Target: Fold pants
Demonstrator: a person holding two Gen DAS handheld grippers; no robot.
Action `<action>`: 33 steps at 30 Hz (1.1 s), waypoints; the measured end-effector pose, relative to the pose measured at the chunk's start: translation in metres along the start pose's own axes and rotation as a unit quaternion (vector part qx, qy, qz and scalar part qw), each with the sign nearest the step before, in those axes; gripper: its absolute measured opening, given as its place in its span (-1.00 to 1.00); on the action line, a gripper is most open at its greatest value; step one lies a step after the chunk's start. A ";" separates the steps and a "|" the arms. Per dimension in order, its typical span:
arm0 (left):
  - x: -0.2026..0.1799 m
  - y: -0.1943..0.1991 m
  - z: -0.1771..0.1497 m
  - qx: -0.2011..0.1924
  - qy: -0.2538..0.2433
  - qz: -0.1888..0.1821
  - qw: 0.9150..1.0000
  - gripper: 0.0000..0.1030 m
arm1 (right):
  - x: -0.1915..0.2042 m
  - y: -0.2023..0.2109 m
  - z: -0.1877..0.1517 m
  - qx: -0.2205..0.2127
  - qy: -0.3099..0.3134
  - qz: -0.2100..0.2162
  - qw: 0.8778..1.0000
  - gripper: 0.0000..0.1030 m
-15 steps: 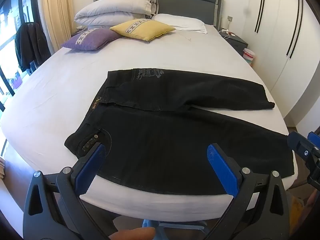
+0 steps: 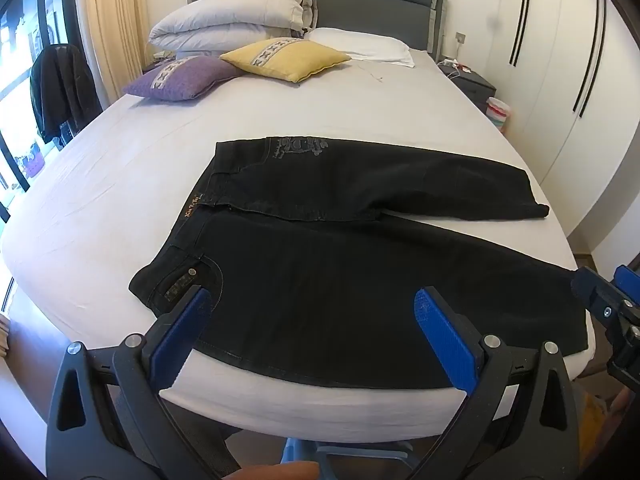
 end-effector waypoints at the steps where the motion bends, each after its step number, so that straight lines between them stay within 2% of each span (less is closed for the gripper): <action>1: -0.003 0.000 -0.005 0.001 0.000 0.002 1.000 1.00 | 0.000 0.000 0.000 -0.001 0.001 -0.001 1.000 1.00; 33: -0.002 0.000 -0.005 0.003 0.002 0.005 1.000 1.00 | -0.002 0.000 0.000 -0.002 0.003 0.001 1.000 1.00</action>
Point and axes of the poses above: each gripper's, at about its wrist camera, not at the fingertips, and y roughly against the way its jaws point, x to its left, z to its top, the point moved 1 cm from there along -y, roughly the way its jaws point, and after that the axes turned 14 degrees about -y, right-handed, at the moved point
